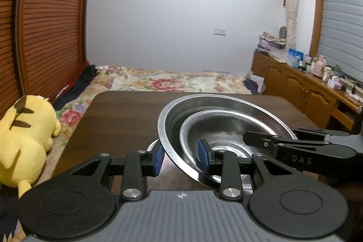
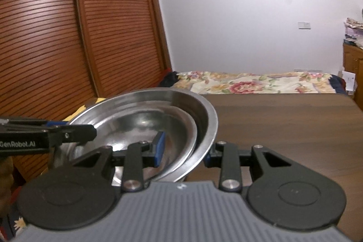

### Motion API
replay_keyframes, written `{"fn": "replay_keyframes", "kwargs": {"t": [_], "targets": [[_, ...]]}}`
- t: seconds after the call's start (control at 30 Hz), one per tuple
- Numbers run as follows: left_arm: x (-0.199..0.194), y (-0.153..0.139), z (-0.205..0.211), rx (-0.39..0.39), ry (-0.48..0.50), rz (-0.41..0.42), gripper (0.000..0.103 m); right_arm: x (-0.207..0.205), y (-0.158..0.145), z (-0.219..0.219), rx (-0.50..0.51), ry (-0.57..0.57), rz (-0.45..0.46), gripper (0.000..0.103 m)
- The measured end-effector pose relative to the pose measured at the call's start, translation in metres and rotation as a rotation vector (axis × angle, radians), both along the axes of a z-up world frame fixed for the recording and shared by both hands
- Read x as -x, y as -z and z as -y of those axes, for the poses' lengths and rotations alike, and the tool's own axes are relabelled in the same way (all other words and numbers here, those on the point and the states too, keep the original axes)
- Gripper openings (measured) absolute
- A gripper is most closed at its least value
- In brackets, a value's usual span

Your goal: Organize plates and bowls

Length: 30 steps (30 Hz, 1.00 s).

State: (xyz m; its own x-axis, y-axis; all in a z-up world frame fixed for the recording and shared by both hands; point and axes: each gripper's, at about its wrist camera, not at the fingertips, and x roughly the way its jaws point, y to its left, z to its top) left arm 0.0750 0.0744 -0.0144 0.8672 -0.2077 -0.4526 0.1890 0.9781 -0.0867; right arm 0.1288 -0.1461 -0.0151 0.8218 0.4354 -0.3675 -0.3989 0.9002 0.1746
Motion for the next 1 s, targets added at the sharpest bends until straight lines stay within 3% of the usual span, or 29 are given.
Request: {"fn": "replay_keyframes", "kwargs": {"t": [0.5,1.0], "targets": [[-0.01,0.025,-0.014,0.002,-0.041,-0.06,0.034,-0.009,0.013,-0.024,0.055,-0.025,-0.05,0.035],[-0.01,0.031,-0.01,-0.017,-0.06,-0.051,0.032,-0.013,0.016,-0.029,0.072,-0.026,-0.056,0.035]]}}
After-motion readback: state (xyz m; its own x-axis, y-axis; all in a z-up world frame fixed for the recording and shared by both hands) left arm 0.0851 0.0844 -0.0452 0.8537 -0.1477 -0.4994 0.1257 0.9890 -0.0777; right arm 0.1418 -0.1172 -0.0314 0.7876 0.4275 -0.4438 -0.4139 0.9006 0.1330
